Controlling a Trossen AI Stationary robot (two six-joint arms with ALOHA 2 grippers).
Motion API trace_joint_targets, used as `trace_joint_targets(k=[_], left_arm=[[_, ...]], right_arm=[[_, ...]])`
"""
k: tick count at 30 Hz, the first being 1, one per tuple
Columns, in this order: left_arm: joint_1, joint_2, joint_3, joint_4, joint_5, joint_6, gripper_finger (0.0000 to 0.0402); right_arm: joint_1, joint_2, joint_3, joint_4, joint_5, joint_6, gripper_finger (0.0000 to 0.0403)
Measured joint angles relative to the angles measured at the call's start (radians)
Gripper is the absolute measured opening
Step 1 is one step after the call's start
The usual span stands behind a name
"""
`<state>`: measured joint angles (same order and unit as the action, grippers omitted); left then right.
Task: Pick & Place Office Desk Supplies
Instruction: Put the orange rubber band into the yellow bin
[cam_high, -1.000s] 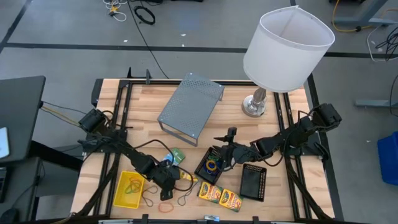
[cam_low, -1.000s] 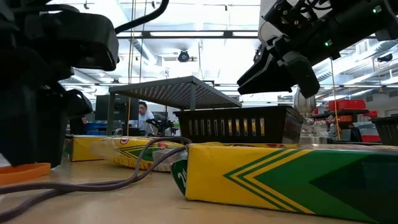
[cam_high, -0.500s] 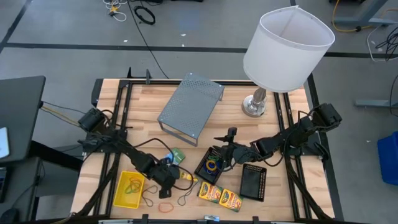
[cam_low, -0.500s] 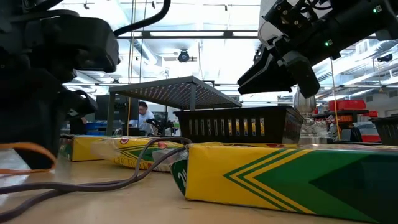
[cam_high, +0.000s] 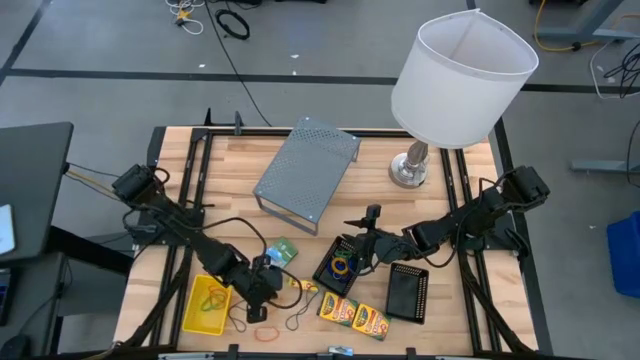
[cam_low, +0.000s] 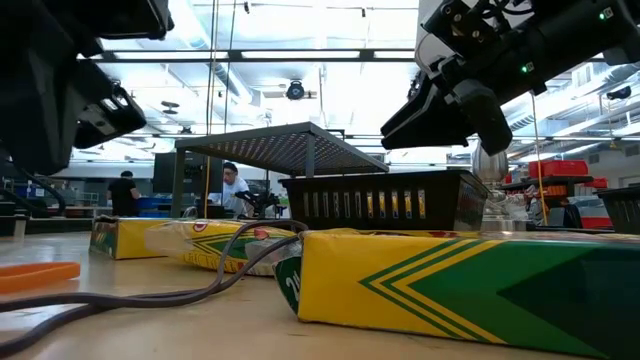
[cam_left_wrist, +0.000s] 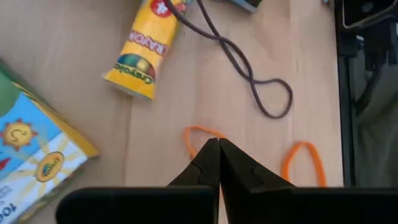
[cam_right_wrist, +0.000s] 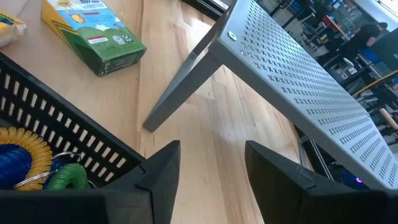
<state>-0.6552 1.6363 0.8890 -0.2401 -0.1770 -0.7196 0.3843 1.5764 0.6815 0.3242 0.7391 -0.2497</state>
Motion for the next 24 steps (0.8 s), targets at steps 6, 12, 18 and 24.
trace_joint_targets(k=[6, 12, 18, 24], left_arm=[[0.0, 0.049, 0.0, 0.001, -0.022, -0.022, 0.0041], [0.002, 0.127, 0.0, 0.06, 0.038, -0.031, 0.0126], [0.004, 0.153, 0.002, 0.065, 0.022, -0.035, 0.0191], [0.015, 0.183, 0.005, 0.061, 0.004, -0.04, 0.0165]], right_arm=[[0.0, 0.0, 0.0, 0.004, -0.002, -0.002, 0.0188], [0.0, 0.0, 0.0, 0.004, -0.002, -0.003, 0.0188], [0.0, 0.0, 0.0, 0.002, -0.002, -0.011, 0.0188], [0.0, 0.0, 0.0, 0.001, -0.001, -0.01, 0.0188]])
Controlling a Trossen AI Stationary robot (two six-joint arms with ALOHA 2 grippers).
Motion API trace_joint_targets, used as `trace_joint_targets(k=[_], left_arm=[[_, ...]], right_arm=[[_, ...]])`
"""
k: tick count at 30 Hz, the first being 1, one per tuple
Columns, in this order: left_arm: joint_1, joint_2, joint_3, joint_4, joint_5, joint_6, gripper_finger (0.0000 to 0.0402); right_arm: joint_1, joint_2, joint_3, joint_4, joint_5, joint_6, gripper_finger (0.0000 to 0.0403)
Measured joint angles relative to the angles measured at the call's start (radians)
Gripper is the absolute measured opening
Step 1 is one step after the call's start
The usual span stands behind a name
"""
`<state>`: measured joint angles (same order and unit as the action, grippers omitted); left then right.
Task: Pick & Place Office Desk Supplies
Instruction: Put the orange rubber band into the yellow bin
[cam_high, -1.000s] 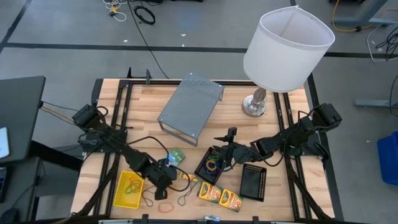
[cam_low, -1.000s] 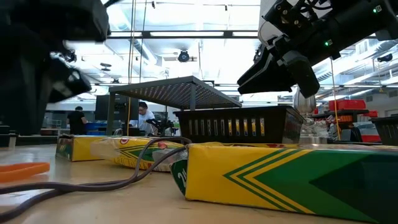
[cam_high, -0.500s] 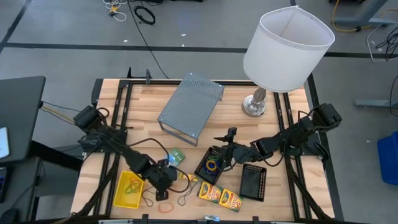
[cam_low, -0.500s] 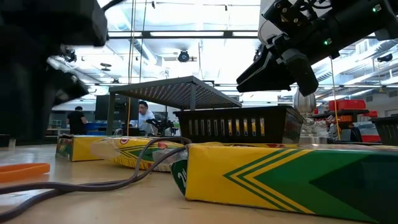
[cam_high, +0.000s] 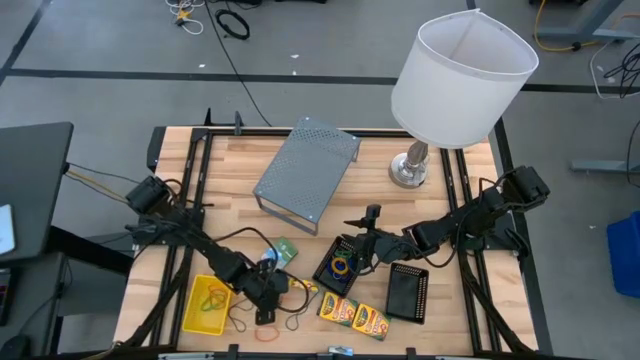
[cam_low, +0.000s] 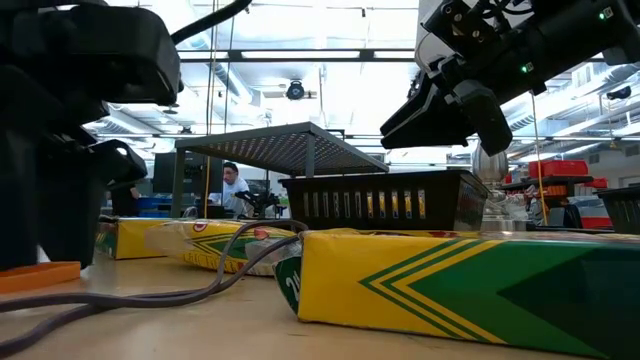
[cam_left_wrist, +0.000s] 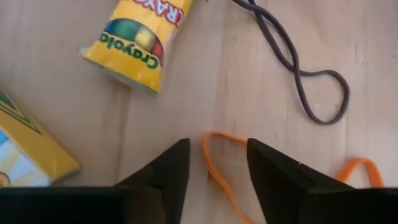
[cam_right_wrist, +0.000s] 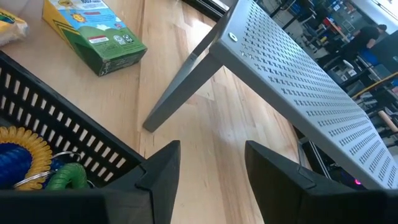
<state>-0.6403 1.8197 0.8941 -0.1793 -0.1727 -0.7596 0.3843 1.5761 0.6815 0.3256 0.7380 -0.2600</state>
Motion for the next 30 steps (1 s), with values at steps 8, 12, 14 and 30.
trace_joint_targets(k=[8, 12, 14, 30], left_arm=[[0.003, 0.028, -0.001, -0.006, -0.025, 0.042, 0.0018], [0.008, 0.025, -0.001, -0.013, -0.01, 0.046, 0.0006], [0.005, 0.017, -0.001, -0.015, -0.009, 0.054, 0.0005], [-0.078, -0.086, 0.168, -0.354, -0.137, 0.146, 0.0001]], right_arm=[[0.0, 0.0, 0.0, -0.001, 0.002, 0.0, 0.0188], [0.0, 0.0, 0.0, -0.001, 0.002, 0.0, 0.0188], [0.0, 0.0, 0.0, -0.001, 0.002, 0.0, 0.0188], [0.0, 0.0, 0.0, 0.002, 0.001, 0.0, 0.0188]])
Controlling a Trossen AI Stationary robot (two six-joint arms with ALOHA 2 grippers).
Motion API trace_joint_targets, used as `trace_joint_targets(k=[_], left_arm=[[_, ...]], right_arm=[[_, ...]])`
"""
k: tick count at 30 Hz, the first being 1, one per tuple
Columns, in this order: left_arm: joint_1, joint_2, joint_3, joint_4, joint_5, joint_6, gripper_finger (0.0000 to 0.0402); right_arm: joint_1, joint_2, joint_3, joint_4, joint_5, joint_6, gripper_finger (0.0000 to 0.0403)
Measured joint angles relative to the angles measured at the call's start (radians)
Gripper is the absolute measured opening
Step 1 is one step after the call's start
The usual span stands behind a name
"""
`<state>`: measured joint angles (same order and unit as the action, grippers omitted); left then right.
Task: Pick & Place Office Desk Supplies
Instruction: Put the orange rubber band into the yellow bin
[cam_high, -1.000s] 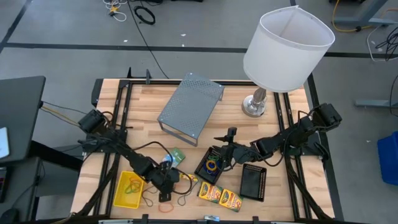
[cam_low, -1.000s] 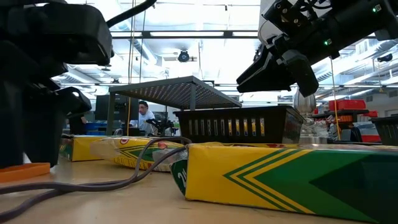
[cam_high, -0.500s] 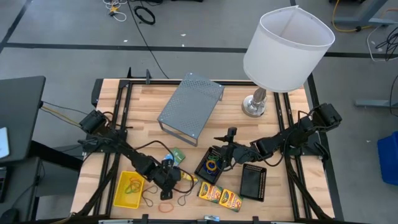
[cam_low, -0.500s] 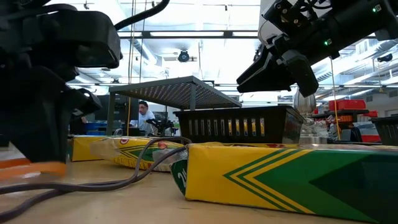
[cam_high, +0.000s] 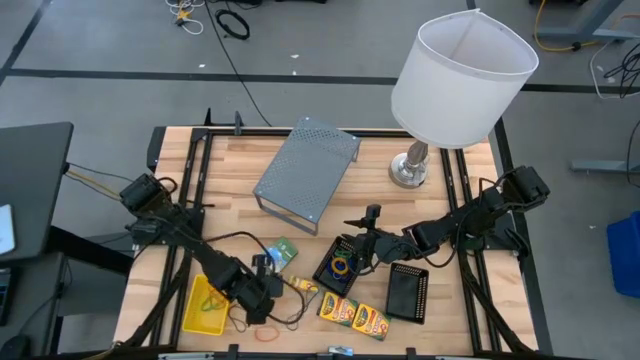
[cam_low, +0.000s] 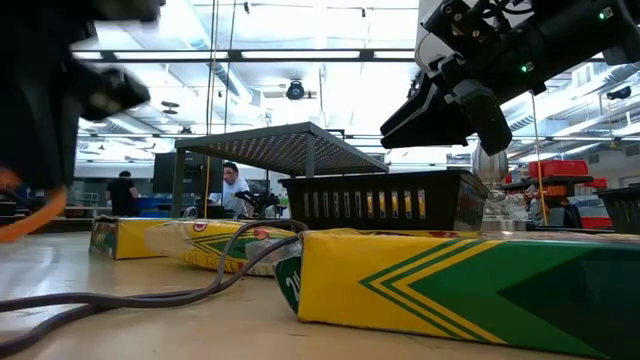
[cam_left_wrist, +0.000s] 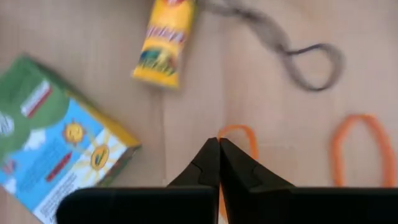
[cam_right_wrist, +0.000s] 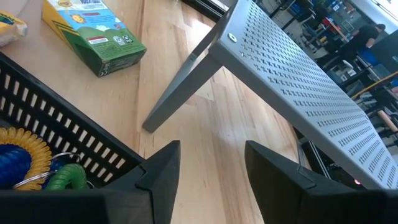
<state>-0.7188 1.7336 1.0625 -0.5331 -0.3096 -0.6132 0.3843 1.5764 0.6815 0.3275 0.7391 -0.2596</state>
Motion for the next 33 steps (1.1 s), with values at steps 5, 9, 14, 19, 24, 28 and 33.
trace_joint_targets(k=[5, 9, 14, 19, 24, 28, 33], left_arm=[[-0.058, -0.044, -0.009, 0.094, -0.038, 0.146, 0.0001], [-0.101, -0.078, -0.071, 0.365, -0.036, 0.281, 0.0001], [-0.114, -0.085, -0.19, 0.684, 0.028, 0.342, 0.0001], [-0.139, -0.085, -0.312, 0.972, 0.098, 0.369, 0.0001], [-0.181, -0.132, -0.442, 1.184, 0.099, 0.368, 0.0001], [-0.219, -0.206, -0.539, 1.265, 0.049, 0.342, 0.0001], [-0.274, -0.311, -0.642, 1.227, 0.001, 0.248, 0.0001]], right_arm=[[0.0, 0.0, 0.0, 0.006, 0.0, 0.0, 0.0188], [0.0, 0.0, 0.0, 0.014, -0.002, 0.0, 0.0188], [0.0, 0.0, 0.0, 0.017, -0.002, 0.0, 0.0188], [0.0, 0.0, 0.0, 0.021, -0.002, 0.012, 0.0188], [0.0, 0.0, 0.0, 0.021, -0.002, 0.017, 0.0188], [0.0, 0.0, 0.0, 0.021, -0.002, 0.019, 0.0188], [0.0, 0.0, 0.0, 0.021, -0.002, 0.019, 0.0188]])
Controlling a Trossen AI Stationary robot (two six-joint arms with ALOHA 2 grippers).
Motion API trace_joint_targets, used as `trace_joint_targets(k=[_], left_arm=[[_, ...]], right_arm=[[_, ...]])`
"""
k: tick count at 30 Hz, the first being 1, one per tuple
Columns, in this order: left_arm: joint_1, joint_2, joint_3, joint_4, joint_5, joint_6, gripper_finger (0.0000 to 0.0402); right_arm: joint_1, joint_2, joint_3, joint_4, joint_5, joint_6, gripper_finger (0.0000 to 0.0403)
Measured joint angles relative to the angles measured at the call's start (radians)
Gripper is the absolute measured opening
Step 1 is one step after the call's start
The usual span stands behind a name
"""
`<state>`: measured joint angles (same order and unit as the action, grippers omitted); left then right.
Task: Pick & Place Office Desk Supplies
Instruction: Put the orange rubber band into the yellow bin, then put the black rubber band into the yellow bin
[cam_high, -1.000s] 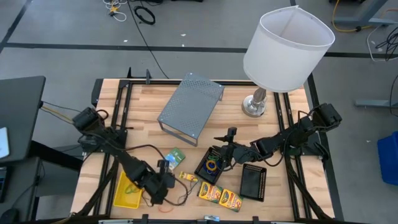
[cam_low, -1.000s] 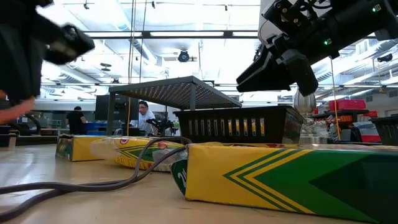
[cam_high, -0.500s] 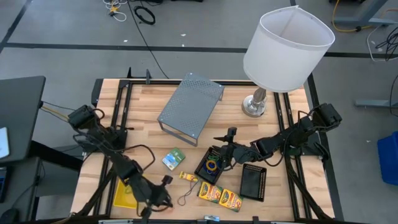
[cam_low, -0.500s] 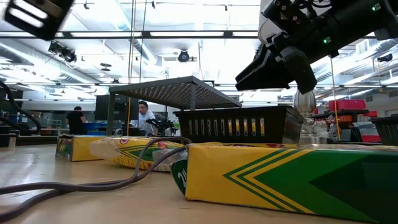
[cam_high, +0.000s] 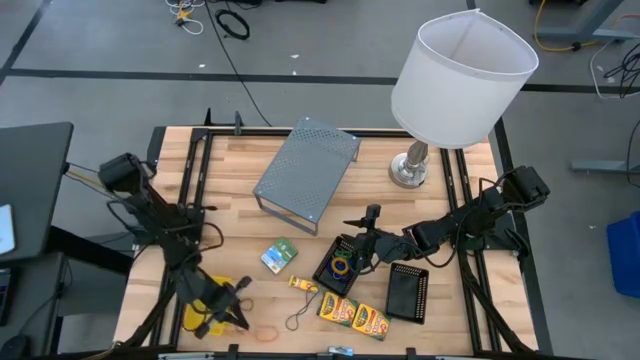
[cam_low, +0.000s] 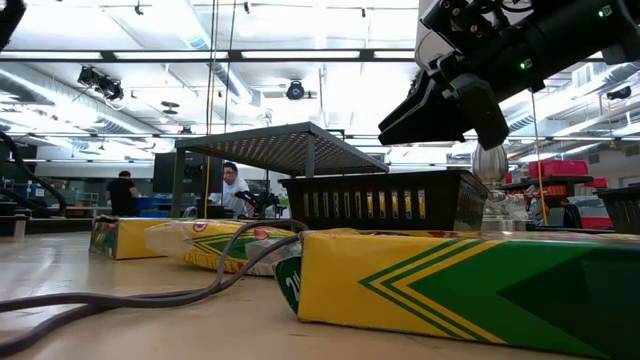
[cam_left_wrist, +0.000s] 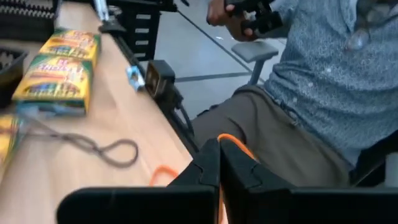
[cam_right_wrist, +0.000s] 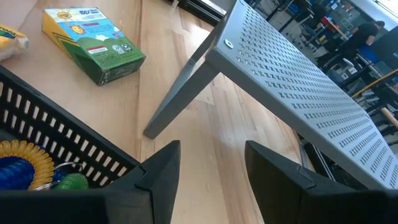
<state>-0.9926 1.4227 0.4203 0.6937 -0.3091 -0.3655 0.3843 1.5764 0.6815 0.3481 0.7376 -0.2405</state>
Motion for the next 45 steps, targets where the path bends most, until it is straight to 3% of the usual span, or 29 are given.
trace_joint_targets(k=[6, 11, 20, 26, 33, 45], left_arm=[[-0.1, -0.135, -0.098, -0.078, -0.141, -0.118, 0.0], [-0.186, -0.238, -0.127, -0.253, -0.219, -0.248, 0.0], [-0.273, -0.319, -0.128, -0.594, -0.212, -0.567, 0.0], [-0.278, -0.32, -0.128, -0.7, -0.11, -0.727, 0.0003], [-0.278, -0.32, -0.128, -0.698, -0.113, -0.803, 0.0049], [-0.276, -0.32, -0.128, -0.698, -0.161, -0.855, 0.0165]], right_arm=[[0.0, 0.0, 0.0, 0.0, 0.0, 0.0, 0.0188], [0.0, 0.0, 0.0, 0.0, 0.0, 0.0, 0.0188], [0.0, 0.0, 0.0, -0.001, 0.001, -0.001, 0.0188], [0.0, 0.0, 0.0, -0.001, 0.001, -0.004, 0.0188], [0.0, 0.0, 0.0, -0.001, 0.001, -0.007, 0.0188], [0.0, 0.0, 0.0, -0.002, 0.001, -0.008, 0.0188]])
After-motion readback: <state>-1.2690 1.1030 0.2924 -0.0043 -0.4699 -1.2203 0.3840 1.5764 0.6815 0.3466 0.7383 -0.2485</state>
